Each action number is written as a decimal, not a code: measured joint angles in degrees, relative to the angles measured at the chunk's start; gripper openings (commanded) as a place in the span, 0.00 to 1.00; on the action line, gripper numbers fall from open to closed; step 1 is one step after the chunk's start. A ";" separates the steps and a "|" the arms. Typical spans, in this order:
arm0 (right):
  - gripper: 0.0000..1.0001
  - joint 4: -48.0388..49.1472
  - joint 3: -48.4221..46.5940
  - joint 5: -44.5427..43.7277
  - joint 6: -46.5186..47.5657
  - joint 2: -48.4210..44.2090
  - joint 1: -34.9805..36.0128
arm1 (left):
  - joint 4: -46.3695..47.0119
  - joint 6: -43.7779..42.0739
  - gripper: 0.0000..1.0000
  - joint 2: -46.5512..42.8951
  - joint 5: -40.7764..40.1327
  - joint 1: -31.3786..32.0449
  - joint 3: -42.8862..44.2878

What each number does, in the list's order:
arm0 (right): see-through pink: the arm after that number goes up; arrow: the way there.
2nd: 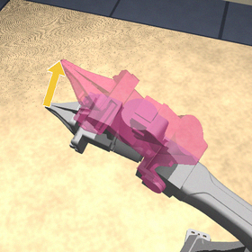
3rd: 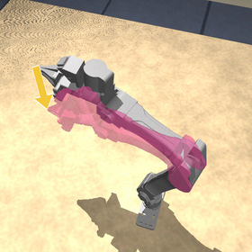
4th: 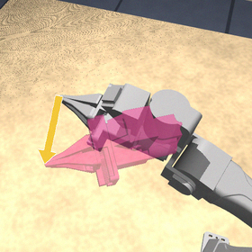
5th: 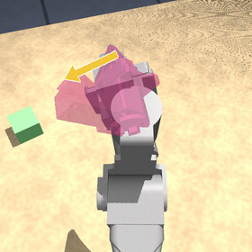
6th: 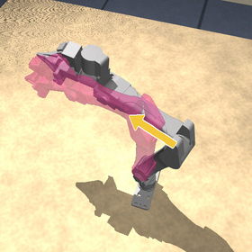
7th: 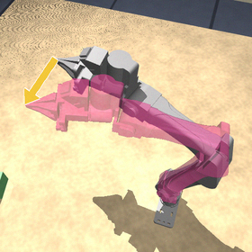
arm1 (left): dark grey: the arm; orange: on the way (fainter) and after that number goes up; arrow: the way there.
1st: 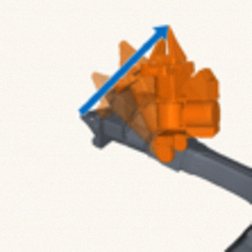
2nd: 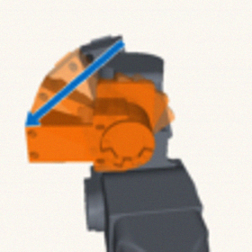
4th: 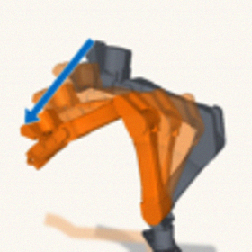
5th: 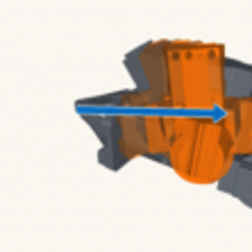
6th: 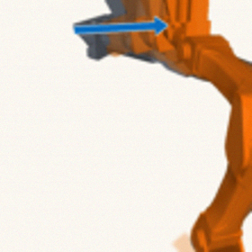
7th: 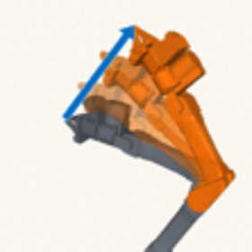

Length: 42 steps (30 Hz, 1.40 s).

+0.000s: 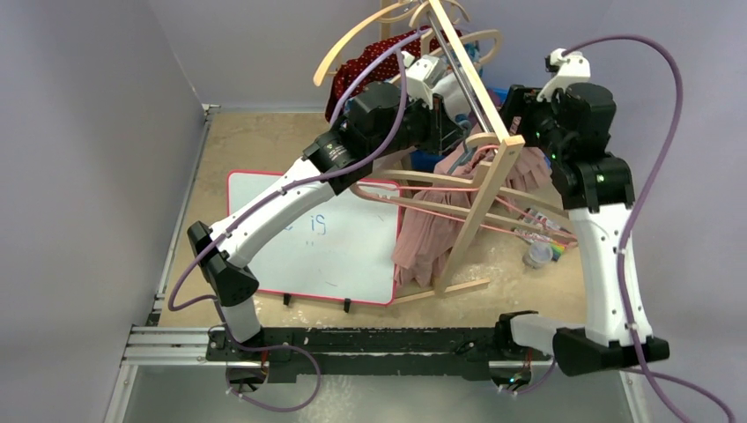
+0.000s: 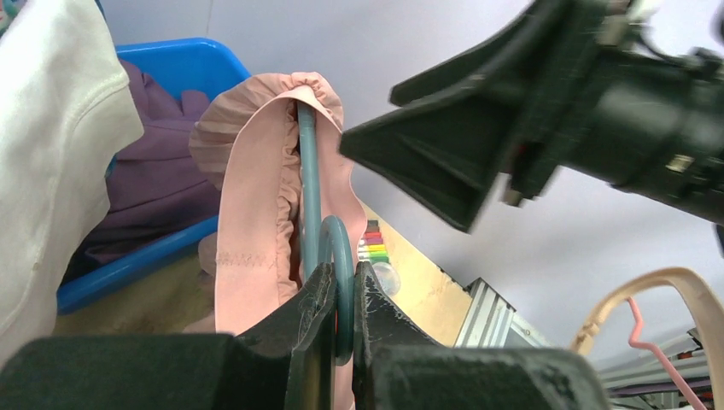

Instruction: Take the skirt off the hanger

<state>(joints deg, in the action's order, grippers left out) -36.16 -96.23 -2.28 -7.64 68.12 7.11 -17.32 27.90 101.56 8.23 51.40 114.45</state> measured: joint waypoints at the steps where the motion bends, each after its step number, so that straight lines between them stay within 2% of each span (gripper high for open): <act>1: 0.75 -0.55 -0.37 -0.35 0.07 1.14 0.00 | 0.02 0.00 0.00 -0.02 0.04 0.00 0.00; 7: 0.64 -2.82 -1.01 -1.09 0.17 6.58 0.00 | 0.13 0.02 0.00 -0.44 0.59 0.00 -0.35; 12: 0.37 -2.56 -1.01 -2.16 -0.17 7.45 0.02 | 0.07 0.02 0.00 -0.90 1.46 0.00 -0.94; 13: 0.36 -2.43 -1.01 -2.82 -0.20 7.45 0.02 | 0.04 0.02 0.00 -0.94 1.62 0.00 -0.94; 14: 0.37 -2.19 -1.01 -3.43 -0.35 7.45 0.00 | 0.00 0.02 0.00 -0.96 1.77 0.00 -0.96; 17: 0.47 -1.97 -1.01 -4.31 -0.52 7.43 0.00 | -0.13 -0.02 0.00 -1.07 2.03 0.00 -1.03; 19: 0.48 -1.95 -0.98 -4.57 -0.59 7.34 0.00 | -0.22 -0.02 0.00 -1.22 2.05 0.00 -1.14; 28: 0.47 -2.23 -0.94 -9.62 0.17 6.16 0.00 | -0.44 -0.02 0.00 -1.40 2.01 0.00 -1.14; 33: 0.48 -2.16 1.11 -10.08 0.17 3.39 0.00 | -0.44 -0.02 0.00 -1.40 2.03 0.00 -1.14; 39: 0.49 -0.83 2.60 -9.94 0.15 4.44 0.00 | -0.42 0.02 0.00 -1.40 2.29 0.00 -1.14; 41: 0.45 -0.52 3.32 -9.94 0.15 5.42 0.00 | -0.37 0.09 0.00 -1.40 2.93 0.00 -1.14; 42: 0.39 -0.39 3.41 -10.01 0.15 6.01 0.00 | -0.35 0.15 0.00 -1.40 3.41 0.00 -1.14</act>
<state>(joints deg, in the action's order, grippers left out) -36.56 -92.82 -12.29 -7.49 74.13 7.11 -17.67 28.05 100.16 11.64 51.40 113.32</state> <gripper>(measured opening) 0.481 0.055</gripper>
